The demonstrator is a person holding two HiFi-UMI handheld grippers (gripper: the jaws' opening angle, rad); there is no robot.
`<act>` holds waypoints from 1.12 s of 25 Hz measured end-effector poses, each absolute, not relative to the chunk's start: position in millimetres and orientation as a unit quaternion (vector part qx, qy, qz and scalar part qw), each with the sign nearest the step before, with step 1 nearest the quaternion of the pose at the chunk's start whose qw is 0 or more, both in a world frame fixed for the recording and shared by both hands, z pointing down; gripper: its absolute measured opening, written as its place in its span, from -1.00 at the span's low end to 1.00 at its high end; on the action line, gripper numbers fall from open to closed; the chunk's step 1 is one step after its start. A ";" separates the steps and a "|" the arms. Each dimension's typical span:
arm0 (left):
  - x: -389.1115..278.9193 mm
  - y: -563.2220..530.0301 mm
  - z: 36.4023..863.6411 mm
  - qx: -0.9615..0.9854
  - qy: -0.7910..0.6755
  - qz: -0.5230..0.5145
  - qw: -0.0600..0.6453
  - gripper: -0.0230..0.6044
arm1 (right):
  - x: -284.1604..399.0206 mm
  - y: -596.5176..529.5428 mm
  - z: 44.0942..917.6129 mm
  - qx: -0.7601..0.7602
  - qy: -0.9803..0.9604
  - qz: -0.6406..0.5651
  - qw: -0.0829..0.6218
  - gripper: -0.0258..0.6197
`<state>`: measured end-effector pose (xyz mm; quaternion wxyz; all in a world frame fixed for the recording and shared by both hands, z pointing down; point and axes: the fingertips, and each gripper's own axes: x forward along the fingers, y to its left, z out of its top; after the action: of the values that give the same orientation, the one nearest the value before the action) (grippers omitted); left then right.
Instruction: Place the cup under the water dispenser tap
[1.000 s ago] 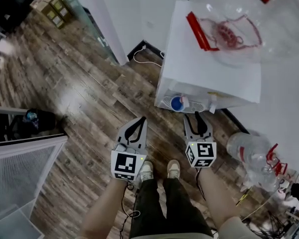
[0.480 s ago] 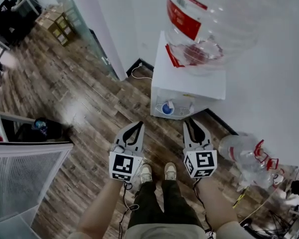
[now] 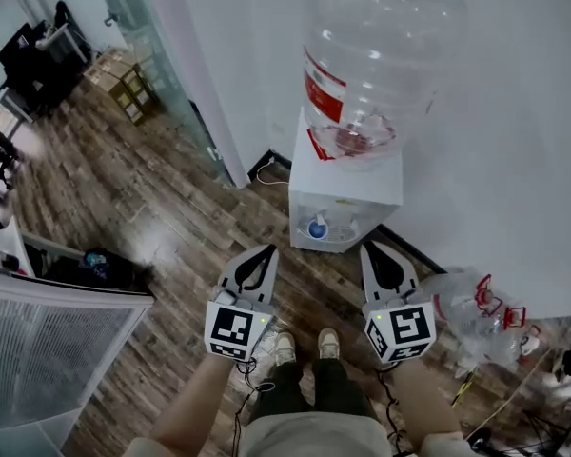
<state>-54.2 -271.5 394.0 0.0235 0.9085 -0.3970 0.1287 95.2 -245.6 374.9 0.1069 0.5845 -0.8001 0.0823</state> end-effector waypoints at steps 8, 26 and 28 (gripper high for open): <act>-44.8 -242.1 291.7 0.920 -0.376 0.111 -0.019 -0.91 | 97.6 -213.0 261.5 0.569 -0.819 0.052 0.057 -0.90; -55.9 -193.5 176.3 0.908 -0.408 0.058 -0.070 -0.91 | 81.0 -151.4 150.0 0.508 -0.856 -0.062 0.070 -0.90; -52.2 -188.5 177.8 0.910 -0.403 0.061 -0.068 -0.91 | 79.9 -150.7 150.1 0.504 -0.858 -0.064 0.070 -0.90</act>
<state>-52.2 -188.5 177.8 -0.0682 0.9104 -0.4035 0.0612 79.9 -150.7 150.1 0.0700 0.5042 -0.8583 -0.0644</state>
